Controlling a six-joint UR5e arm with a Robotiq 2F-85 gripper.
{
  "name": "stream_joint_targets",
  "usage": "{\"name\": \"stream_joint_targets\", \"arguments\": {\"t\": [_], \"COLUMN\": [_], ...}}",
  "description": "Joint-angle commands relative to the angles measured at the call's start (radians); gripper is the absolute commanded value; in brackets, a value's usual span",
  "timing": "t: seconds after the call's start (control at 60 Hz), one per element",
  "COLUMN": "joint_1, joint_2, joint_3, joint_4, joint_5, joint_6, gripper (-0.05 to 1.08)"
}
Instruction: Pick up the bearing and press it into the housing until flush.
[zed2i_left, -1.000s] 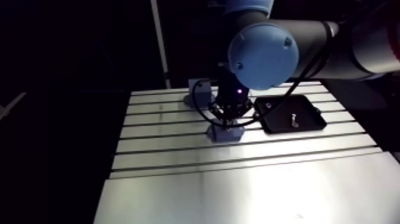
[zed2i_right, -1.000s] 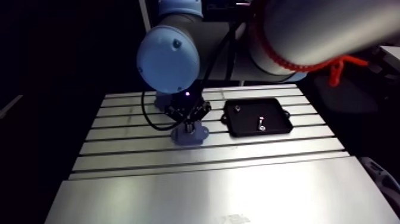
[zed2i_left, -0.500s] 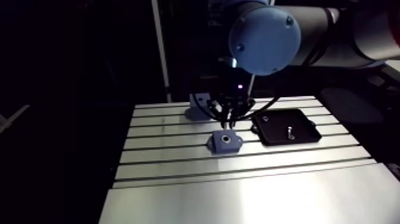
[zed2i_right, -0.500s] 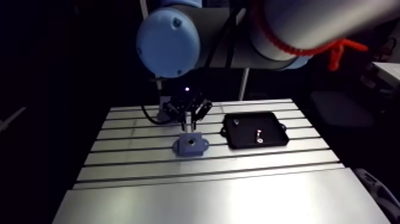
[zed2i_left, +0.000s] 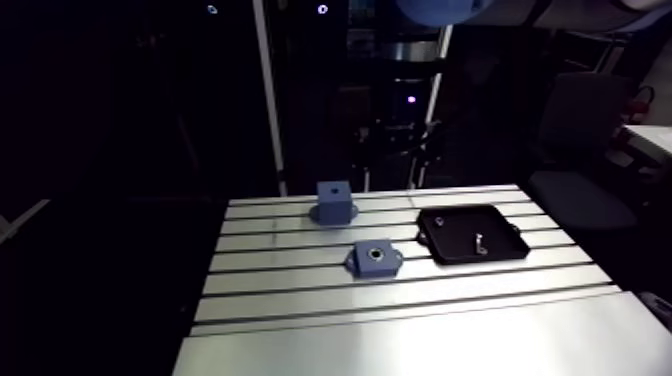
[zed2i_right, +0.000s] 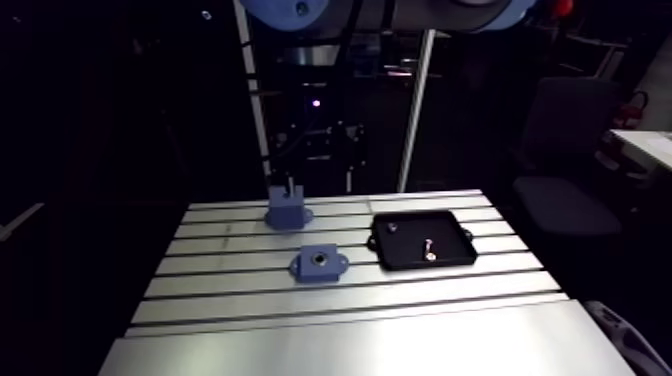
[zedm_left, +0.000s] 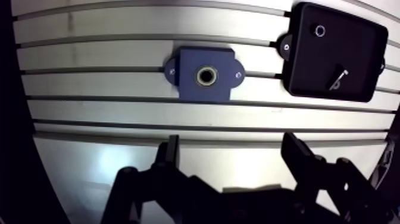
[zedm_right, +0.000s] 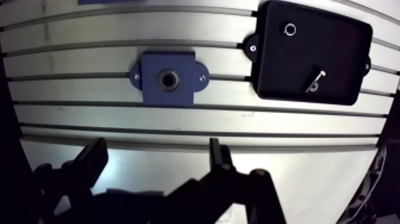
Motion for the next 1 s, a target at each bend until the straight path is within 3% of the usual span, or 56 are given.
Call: {"name": "stream_joint_targets", "arguments": {"t": [0.017,0.4,0.65,0.833,1.0], "joint_1": [-0.006,-0.006,-0.012,-0.053,-0.09], "joint_2": [-0.075,-0.078,-0.107,-0.106,-0.104], "joint_3": [-0.245,-0.238,-0.239,-0.23,-0.228], "joint_4": [0.244,0.236,0.233,0.233,0.233], "joint_5": [-0.016,-0.026,-0.019,-0.005,0.03], "joint_6": [-0.005,-0.004,-0.004,0.002,0.007], "gripper": [0.0,0.0,0.0,0.0,0.0]}}
